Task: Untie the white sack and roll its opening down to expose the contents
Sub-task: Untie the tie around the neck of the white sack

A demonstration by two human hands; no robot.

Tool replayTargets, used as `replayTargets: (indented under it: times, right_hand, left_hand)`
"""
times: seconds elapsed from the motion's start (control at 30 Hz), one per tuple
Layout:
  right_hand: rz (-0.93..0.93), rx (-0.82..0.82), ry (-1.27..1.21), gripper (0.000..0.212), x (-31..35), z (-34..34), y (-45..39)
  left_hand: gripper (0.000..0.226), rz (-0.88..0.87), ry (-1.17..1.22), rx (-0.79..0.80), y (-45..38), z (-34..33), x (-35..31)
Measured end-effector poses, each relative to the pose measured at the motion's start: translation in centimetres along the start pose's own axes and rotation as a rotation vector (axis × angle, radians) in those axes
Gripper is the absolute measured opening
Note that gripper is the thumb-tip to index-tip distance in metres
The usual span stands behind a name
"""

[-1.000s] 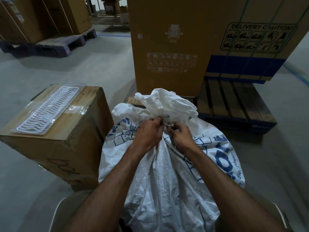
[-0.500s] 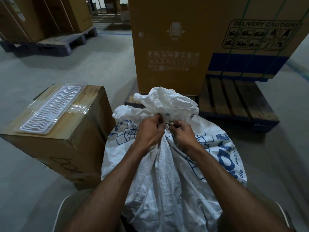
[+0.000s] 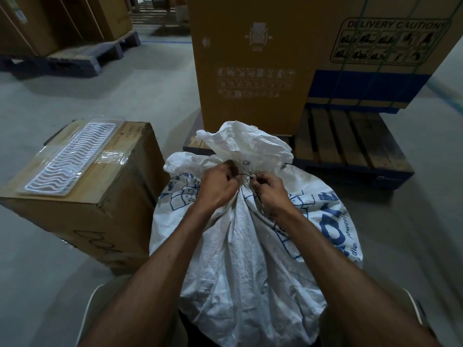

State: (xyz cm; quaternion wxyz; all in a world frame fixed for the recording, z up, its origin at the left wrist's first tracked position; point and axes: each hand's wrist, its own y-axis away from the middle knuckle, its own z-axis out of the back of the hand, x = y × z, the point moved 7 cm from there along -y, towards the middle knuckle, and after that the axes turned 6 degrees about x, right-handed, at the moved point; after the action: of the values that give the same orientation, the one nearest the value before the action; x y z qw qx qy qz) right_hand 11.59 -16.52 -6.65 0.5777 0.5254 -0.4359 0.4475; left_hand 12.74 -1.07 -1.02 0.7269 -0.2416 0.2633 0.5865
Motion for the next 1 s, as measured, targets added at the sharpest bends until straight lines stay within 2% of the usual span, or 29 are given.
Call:
replayTargets:
  times: [0.07,0.13,0.2,0.27,0.37,0.5,0.6,0.8,1.0]
  right_hand:
    - [0.0,0.015,-0.004,0.012,-0.2,-0.1,-0.1]
    - [0.005,0.014,-0.013,0.015,-0.1,-0.1,-0.3]
    - [0.02,-0.013,-0.065,0.015,0.4,0.1,-0.2]
    - [0.025,-0.045,-0.158,0.017,0.9,0.6,0.0]
    - [0.037,-0.031,-0.157,0.015,1.6,0.9,1.7]
    - [0.106,-0.026,-0.093,0.012,3.3,1.5,5.2]
    - [0.135,-0.009,-0.073,0.012,5.1,2.5,9.0]
    - [0.193,0.064,-0.138,0.011,7.7,4.0,16.8]
    - [0.251,0.15,-0.233,0.009,12.9,3.7,23.7]
  left_hand:
    - [0.012,-0.068,-0.109,0.024,0.2,-0.3,-0.6]
    - [0.009,-0.065,-0.097,0.017,0.3,-0.4,-0.8]
    - [0.011,0.059,0.059,-0.039,0.1,0.3,0.0]
    - [0.024,0.206,0.247,-0.102,0.1,1.2,1.3]
    - [0.031,0.231,0.264,-0.091,1.0,1.4,1.4]
    - [0.047,0.165,0.095,-0.182,4.6,2.0,-0.6]
    - [0.042,0.036,0.098,-0.208,7.9,2.5,-2.6]
    - [0.061,-0.28,0.04,0.018,14.5,1.6,-8.3]
    - [0.025,-0.396,0.024,-0.13,18.5,5.6,-13.0]
